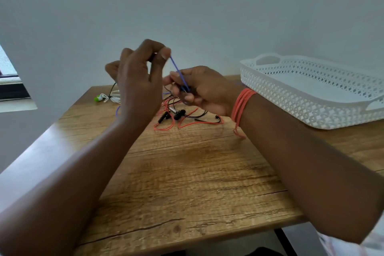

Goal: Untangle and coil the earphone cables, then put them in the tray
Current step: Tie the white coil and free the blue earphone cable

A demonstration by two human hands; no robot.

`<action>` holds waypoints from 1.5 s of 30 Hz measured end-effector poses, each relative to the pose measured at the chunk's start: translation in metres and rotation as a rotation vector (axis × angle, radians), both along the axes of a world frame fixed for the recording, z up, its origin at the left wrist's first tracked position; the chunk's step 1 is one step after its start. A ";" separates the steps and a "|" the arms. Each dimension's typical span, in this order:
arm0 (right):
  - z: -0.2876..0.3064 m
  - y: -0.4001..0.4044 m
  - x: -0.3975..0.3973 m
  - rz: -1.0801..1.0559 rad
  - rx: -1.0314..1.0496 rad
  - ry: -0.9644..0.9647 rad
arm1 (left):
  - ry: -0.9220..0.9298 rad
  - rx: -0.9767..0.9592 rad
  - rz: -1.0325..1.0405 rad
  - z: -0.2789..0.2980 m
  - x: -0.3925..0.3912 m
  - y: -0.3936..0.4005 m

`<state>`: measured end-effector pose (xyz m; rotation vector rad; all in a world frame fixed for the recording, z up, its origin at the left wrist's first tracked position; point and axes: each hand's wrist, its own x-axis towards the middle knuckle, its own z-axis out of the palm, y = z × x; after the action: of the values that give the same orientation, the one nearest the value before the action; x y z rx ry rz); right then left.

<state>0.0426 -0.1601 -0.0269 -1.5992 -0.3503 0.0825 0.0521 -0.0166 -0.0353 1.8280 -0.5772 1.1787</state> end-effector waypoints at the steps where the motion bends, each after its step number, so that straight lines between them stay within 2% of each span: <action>1: 0.002 0.005 -0.001 0.056 0.054 0.004 | 0.010 -0.021 0.016 0.001 0.003 0.004; 5: 0.008 0.009 -0.002 0.161 0.201 0.046 | 0.050 -0.074 0.049 0.005 0.011 0.011; 10: 0.010 0.000 -0.003 0.202 0.150 0.070 | 0.129 -0.083 -0.053 0.004 0.020 0.015; 13: 0.013 -0.005 -0.005 0.267 0.197 0.107 | 0.274 0.011 -0.128 0.004 0.023 0.016; 15: 0.014 -0.005 -0.006 0.305 0.312 0.118 | 0.378 0.098 -0.143 0.002 0.024 0.015; 17: 0.019 -0.002 -0.005 0.275 0.525 0.092 | 0.439 0.156 -0.171 -0.003 0.021 0.010; 19: 0.022 -0.002 -0.004 0.191 0.756 0.022 | 0.477 0.241 -0.232 -0.008 0.014 0.001; 21: 0.021 -0.005 -0.001 0.056 0.842 -0.081 | 0.487 0.364 -0.299 -0.011 0.004 -0.009; 23: 0.016 -0.011 0.004 -0.193 0.671 -0.211 | 0.441 0.495 -0.319 -0.010 -0.004 -0.017; 25: 0.011 -0.019 0.011 -0.504 0.280 -0.390 | 0.369 0.596 -0.268 -0.007 -0.008 -0.020; 26: 0.009 -0.023 0.014 -0.596 0.049 -0.478 | 0.343 0.621 -0.215 -0.005 -0.009 -0.020; 29: 0.004 -0.022 0.014 -0.567 -0.590 -0.545 | 0.251 0.607 0.002 0.004 -0.004 -0.010; 30: 0.003 -0.020 0.013 -0.515 -0.707 -0.513 | 0.226 0.587 0.051 0.005 -0.001 -0.005; 31: 0.003 -0.016 0.011 -0.453 -0.719 -0.441 | 0.209 0.576 0.085 0.006 0.002 0.000; 34: 0.012 -0.015 0.000 -0.245 -0.404 -0.107 | 0.199 0.554 0.137 0.005 0.009 0.008; 36: 0.017 -0.025 -0.003 -0.116 -0.296 0.052 | 0.205 0.544 0.143 0.004 0.010 0.007; 39: 0.020 -0.040 -0.006 0.051 -0.302 0.141 | 0.216 0.538 0.118 0.004 0.009 0.003; 41: 0.022 -0.045 -0.007 0.167 -0.216 0.168 | 0.244 0.491 0.092 0.005 0.010 0.007; 45: 0.024 -0.045 -0.005 0.412 0.319 0.173 | 0.266 0.332 -0.085 0.004 0.014 0.010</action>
<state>0.0376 -0.2049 -0.0024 -1.1777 -0.5256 0.4557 0.0666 -0.0063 -0.0315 2.1732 -0.7195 0.7987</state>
